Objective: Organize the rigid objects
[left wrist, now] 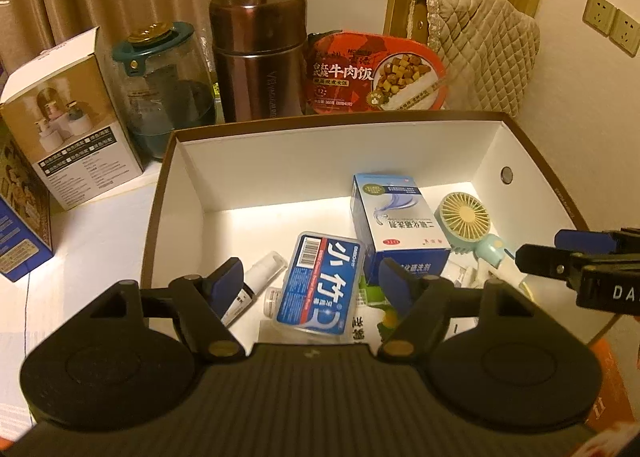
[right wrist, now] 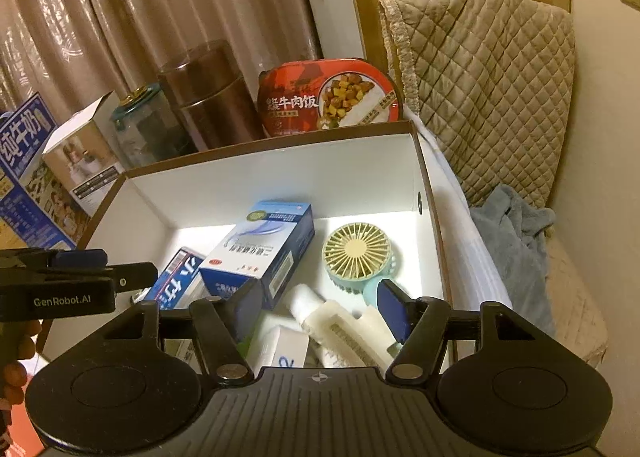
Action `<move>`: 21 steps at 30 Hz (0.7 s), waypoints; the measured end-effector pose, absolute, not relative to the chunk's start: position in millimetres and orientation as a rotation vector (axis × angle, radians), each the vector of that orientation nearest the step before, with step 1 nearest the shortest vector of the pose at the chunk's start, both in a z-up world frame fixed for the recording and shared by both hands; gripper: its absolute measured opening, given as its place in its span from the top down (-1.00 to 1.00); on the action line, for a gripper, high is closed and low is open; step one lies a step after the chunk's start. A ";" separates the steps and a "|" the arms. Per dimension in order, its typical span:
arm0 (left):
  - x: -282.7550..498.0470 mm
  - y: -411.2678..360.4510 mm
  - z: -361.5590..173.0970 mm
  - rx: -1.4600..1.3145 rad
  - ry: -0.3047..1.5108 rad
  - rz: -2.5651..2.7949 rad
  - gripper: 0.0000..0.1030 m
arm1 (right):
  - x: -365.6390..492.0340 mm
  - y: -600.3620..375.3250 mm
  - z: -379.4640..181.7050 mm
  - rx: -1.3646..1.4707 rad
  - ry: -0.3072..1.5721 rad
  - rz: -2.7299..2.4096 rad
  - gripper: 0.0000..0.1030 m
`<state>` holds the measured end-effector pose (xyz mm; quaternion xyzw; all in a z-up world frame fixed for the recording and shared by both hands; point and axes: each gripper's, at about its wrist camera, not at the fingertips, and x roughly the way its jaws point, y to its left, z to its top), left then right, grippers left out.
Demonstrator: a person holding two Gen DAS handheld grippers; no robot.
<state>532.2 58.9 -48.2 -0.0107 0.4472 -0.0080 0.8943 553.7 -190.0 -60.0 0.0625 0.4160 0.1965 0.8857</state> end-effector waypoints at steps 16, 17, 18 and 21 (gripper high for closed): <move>431.8 45.3 -1.2 -0.009 0.816 0.039 -0.56 | 482.4 -211.6 -33.0 0.129 0.825 0.471 -0.25; 423.3 42.3 1.1 0.007 0.806 0.053 -0.59 | 475.3 -212.7 -30.6 0.125 0.819 0.470 -0.25; 414.7 38.9 3.2 0.025 0.796 0.067 -0.60 | 468.7 -213.8 -28.2 0.120 0.809 0.467 -0.25; 387.4 29.5 9.8 0.059 0.784 0.089 -0.60 | 446.8 -216.2 -19.2 0.104 0.778 0.471 -0.25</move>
